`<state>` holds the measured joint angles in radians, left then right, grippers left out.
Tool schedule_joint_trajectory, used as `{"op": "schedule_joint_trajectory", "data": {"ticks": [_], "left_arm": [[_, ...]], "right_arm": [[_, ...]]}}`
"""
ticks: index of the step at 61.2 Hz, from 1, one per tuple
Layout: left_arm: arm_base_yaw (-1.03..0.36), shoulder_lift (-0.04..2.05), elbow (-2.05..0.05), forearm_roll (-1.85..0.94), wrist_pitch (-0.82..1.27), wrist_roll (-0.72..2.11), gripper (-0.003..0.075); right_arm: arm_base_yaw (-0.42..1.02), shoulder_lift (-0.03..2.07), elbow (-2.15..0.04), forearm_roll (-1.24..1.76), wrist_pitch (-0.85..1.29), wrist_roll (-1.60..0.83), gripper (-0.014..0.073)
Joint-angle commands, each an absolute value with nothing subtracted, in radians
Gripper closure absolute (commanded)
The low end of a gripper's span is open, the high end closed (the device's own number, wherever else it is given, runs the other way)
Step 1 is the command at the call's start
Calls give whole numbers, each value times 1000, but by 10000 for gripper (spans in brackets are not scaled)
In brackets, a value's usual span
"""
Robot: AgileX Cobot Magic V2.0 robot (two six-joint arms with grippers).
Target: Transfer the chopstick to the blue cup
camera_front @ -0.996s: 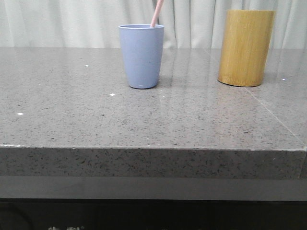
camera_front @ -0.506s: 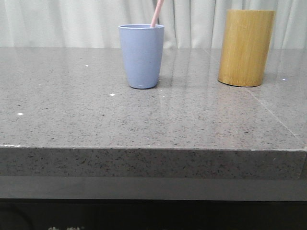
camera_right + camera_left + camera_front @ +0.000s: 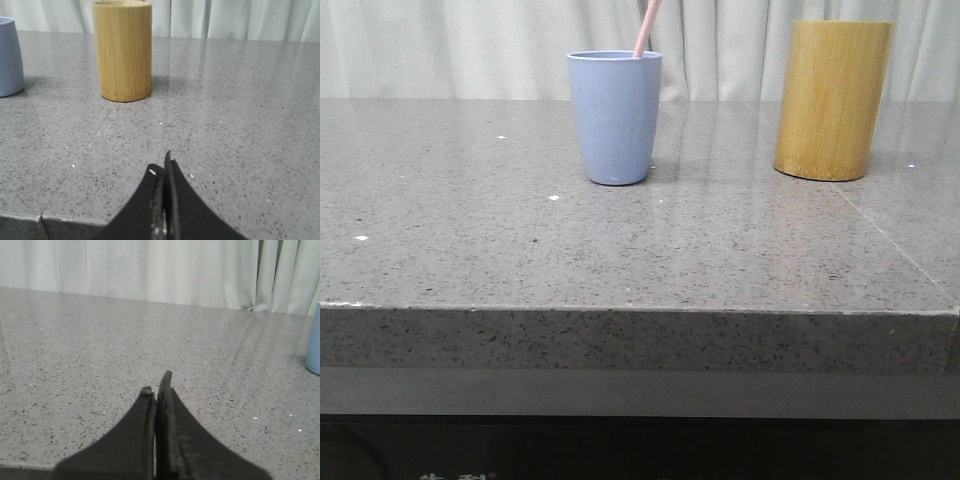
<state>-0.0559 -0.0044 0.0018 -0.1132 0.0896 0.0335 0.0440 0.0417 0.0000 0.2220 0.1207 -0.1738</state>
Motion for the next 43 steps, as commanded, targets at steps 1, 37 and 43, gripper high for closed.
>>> {"op": "schedule_joint_trajectory", "data": {"ticks": [1, 37, 43], "left_arm": [[-63, -28, 9, -121, 7, 29, 739], [-63, -27, 9, -121, 7, 29, 739], [-63, -27, 9, -121, 7, 29, 739]], "right_arm": [[37, 6, 9, 232, 9, -178, 662], [34, -32, 23, 233, 11, -178, 662], [34, -32, 23, 230, 8, -178, 662]]}}
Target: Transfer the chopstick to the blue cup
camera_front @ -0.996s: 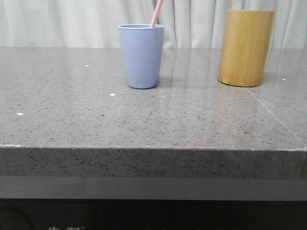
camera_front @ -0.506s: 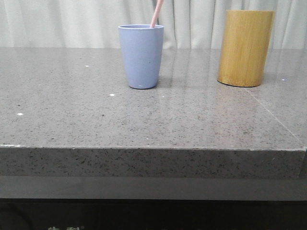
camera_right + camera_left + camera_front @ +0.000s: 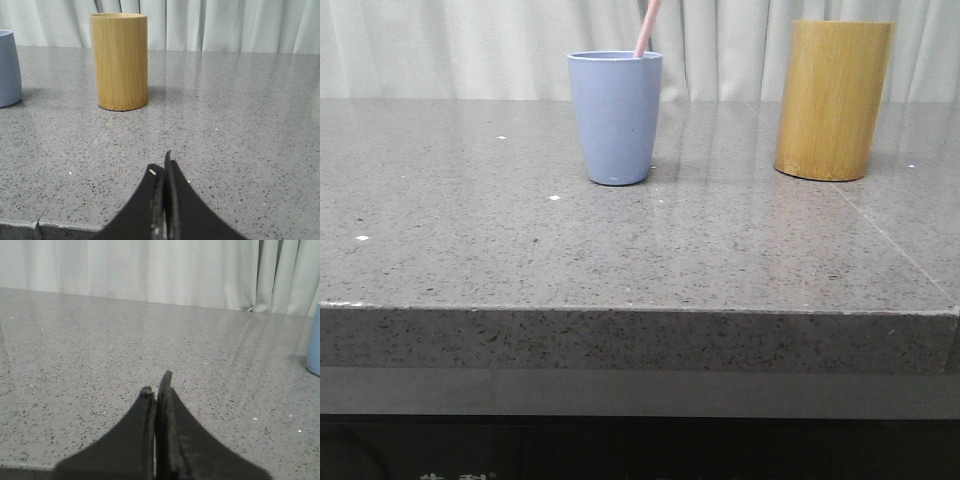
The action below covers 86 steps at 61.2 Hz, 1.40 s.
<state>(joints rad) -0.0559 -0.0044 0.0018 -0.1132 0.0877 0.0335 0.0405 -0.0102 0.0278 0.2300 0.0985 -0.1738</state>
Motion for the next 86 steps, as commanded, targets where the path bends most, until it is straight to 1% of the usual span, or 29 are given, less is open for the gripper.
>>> {"op": "schedule_joint_trajectory", "data": {"ticks": [1, 4, 9, 14, 35, 86], "left_arm": [[-63, -27, 9, -121, 7, 29, 739], [-63, -27, 9, -121, 7, 29, 739], [-63, -27, 9, -121, 7, 29, 739], [-63, -27, 9, -121, 7, 29, 739], [-63, -27, 9, -121, 7, 29, 739], [-63, -27, 9, -121, 7, 29, 739]], "right_arm": [[34, -32, 23, 225, 8, -178, 662], [34, -32, 23, 179, 8, -166, 662], [34, -32, 23, 61, 8, -33, 662], [34, -32, 23, 52, 8, 39, 662], [1, -32, 23, 67, 8, 40, 662], [1, -31, 23, 69, 9, 40, 662]]}}
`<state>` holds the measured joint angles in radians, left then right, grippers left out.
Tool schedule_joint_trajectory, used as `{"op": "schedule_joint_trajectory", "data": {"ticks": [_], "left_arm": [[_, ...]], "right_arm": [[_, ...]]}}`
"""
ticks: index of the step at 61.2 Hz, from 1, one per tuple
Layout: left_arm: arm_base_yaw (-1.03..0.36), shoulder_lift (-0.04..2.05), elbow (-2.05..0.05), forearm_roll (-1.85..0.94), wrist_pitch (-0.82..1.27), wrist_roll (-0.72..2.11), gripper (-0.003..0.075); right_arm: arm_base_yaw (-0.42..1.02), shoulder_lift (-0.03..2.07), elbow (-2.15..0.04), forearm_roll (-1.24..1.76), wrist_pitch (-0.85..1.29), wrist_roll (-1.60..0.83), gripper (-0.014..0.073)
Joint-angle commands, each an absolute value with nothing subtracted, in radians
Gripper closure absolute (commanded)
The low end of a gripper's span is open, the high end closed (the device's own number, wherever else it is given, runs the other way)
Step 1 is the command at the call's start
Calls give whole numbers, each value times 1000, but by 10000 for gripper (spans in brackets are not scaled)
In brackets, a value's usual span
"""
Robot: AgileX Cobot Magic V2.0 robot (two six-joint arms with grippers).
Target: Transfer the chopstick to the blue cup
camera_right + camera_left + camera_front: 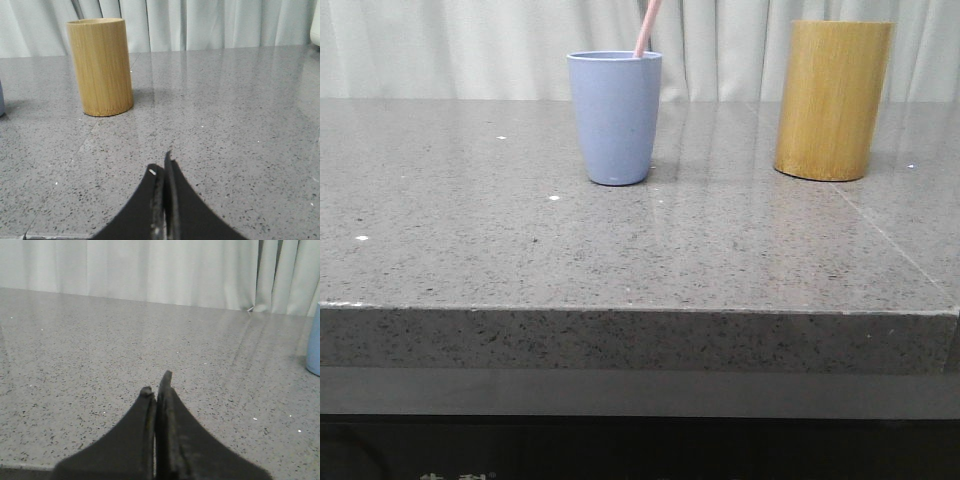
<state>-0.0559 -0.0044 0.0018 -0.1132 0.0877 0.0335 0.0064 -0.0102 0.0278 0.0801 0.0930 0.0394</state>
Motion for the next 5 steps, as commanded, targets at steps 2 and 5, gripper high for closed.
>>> {"op": "schedule_joint_trajectory", "data": {"ticks": [2, 5], "left_arm": [[-63, -27, 9, -121, 7, 29, 739], [-63, -27, 9, -121, 7, 29, 739]], "right_arm": [[1, -31, 23, 69, 9, 40, 662], [1, -31, 23, 69, 9, 40, 662]]}}
